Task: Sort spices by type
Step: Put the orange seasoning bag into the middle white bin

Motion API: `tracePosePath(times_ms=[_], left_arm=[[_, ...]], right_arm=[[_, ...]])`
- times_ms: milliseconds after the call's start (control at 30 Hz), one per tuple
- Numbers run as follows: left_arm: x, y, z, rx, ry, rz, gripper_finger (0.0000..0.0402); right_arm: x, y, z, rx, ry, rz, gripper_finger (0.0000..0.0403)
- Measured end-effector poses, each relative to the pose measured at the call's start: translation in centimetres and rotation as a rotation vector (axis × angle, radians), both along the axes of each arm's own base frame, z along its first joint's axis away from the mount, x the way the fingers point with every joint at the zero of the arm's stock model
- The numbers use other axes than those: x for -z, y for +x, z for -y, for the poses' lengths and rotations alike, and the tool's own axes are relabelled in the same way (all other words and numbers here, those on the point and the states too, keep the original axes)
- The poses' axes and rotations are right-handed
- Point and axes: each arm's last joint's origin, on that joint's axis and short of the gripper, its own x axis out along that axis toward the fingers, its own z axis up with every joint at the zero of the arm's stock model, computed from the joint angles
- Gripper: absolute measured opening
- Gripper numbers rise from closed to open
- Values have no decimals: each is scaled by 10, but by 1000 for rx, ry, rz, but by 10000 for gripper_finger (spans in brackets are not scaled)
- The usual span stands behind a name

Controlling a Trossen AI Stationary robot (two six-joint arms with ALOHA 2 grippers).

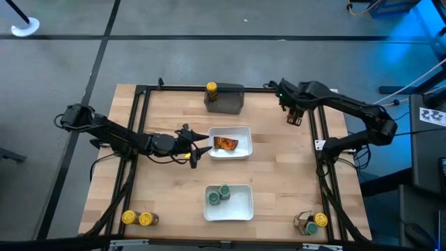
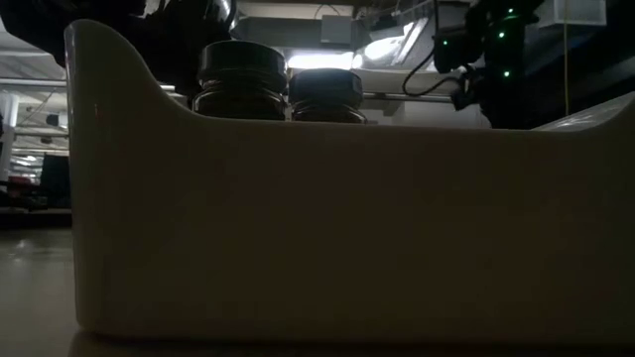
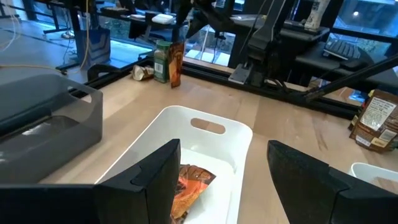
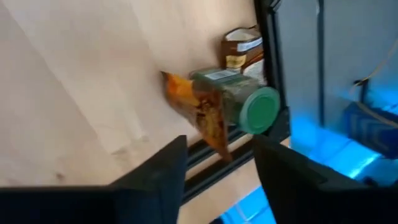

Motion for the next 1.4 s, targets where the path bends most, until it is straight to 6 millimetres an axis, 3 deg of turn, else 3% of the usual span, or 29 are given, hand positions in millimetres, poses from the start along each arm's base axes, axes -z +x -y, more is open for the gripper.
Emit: tracePosePath(times_ms=[200,767,967,1233,1400], left_arm=[[0,0,0,0,0,0,223],[0,0,0,2,10,-4,223],[0,0,0,2,10,-3,223],[0,0,0,2,9,-1,223],[0,0,0,2,8,1,223]], right_arm=[[8,7,7,-79,-10,-75,217],[45,18,34,-13,69,-190,164],[54,22,37,-19,96,-220,121],[57,22,38,-40,97,-256,11],[55,19,36,-44,77,-310,6]])
